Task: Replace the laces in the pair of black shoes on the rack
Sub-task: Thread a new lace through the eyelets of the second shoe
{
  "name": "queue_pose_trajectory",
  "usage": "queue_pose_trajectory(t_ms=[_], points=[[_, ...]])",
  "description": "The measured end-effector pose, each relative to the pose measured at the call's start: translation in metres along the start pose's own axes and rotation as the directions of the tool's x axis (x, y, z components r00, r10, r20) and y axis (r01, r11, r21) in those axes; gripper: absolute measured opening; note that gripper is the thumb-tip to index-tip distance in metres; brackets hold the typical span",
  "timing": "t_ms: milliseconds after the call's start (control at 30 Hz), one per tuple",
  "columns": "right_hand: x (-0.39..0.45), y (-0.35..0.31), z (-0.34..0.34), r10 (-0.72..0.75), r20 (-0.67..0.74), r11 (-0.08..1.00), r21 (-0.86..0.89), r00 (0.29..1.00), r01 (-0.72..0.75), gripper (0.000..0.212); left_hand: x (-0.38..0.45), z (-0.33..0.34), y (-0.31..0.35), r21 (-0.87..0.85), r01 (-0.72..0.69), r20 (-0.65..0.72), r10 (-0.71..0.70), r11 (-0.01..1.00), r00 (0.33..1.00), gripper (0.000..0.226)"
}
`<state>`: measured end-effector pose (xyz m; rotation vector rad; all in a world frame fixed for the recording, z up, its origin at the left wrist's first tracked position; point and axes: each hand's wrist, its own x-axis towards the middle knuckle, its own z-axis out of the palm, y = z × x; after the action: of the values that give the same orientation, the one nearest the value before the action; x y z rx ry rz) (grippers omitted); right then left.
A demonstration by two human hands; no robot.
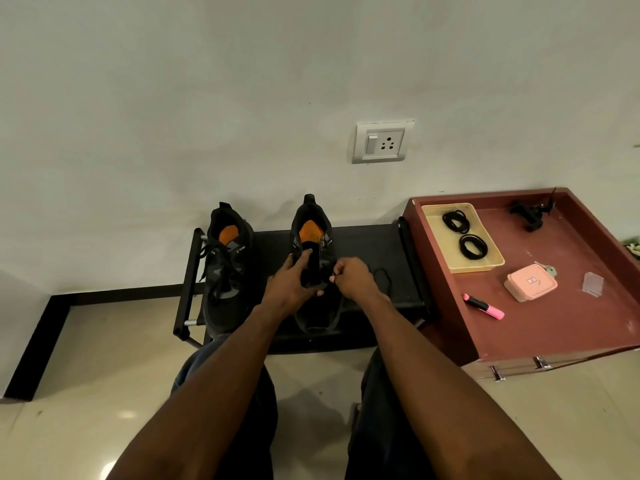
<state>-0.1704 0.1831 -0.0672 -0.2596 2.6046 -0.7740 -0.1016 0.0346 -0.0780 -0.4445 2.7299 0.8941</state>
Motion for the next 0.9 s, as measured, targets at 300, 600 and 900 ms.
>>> queue_pose_trajectory(t_ms=[300,600,900], points=[[-0.012,0.004,-0.032,0.098,-0.099,0.86,0.509,0.99,-0.034,0.019,0.001,0.0,-0.001,-0.008,0.003,0.005,-0.003,1.0,1.0,0.103],[-0.042,-0.069,-0.121,-0.053,-0.345,0.749,0.607,0.937,0.265,0.01,0.001,0.002,0.001,0.0,0.023,-0.011,-0.023,1.0,1.0,0.105],[-0.07,-0.113,-0.159,-0.243,-0.46,0.772,0.441,0.854,0.458,0.021,0.003,-0.002,0.002,0.031,0.039,0.031,-0.04,0.999,0.999,0.105]])
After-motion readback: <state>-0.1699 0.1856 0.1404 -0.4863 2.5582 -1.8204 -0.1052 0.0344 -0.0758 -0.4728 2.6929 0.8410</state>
